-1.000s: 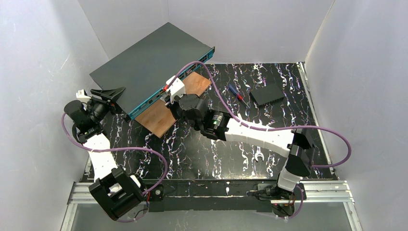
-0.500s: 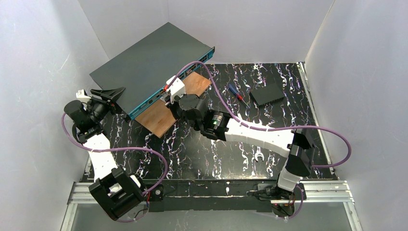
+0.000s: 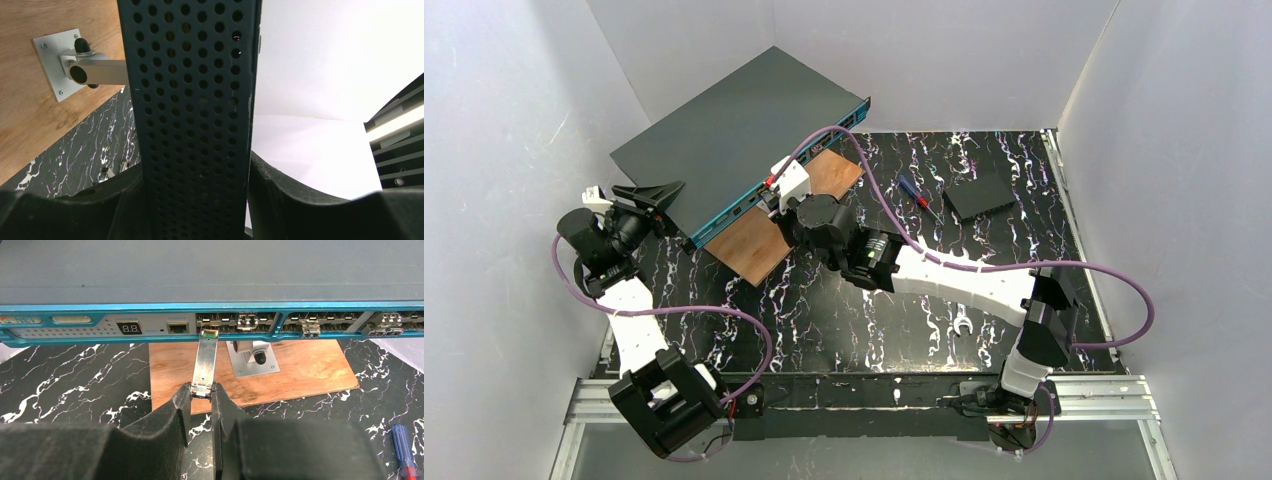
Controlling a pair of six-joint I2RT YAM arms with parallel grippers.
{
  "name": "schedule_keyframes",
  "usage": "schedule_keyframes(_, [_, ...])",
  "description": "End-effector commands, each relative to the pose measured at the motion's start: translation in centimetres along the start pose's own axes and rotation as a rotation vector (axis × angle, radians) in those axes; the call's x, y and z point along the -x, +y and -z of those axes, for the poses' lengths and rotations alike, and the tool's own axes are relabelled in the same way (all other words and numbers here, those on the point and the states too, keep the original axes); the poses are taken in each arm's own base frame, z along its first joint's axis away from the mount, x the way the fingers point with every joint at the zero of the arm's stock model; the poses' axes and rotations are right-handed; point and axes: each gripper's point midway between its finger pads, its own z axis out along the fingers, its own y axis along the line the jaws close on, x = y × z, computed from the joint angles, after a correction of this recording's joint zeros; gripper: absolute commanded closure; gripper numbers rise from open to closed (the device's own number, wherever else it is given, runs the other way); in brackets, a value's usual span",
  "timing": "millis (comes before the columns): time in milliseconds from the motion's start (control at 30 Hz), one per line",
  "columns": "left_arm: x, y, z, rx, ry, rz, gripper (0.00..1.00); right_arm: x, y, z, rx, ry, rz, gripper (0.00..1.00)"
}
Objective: Insert the plug into the switch port
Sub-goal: Insert the connector into the switch port.
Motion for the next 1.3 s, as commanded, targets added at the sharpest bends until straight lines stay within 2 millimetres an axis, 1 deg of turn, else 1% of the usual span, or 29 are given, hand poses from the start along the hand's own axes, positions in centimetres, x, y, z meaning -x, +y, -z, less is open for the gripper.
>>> schedule_keyframes(0, [-1.3,0.4,0.2,0.001,0.052,-0.043,1.0,3.3,-0.3,0.7,-0.008,-0.078,-0.051,0.99])
schedule_keyframes(667, [-1.3,0.4,0.2,0.001,0.053,-0.042,1.0,3.5,0.7,-0.2,0.024,-0.082,-0.054,0.99])
schedule_keyframes(1267, [-1.3,0.4,0.2,-0.001,0.054,-0.044,1.0,2.4,1.3,-0.8,0.045,-0.03,-0.016,0.99])
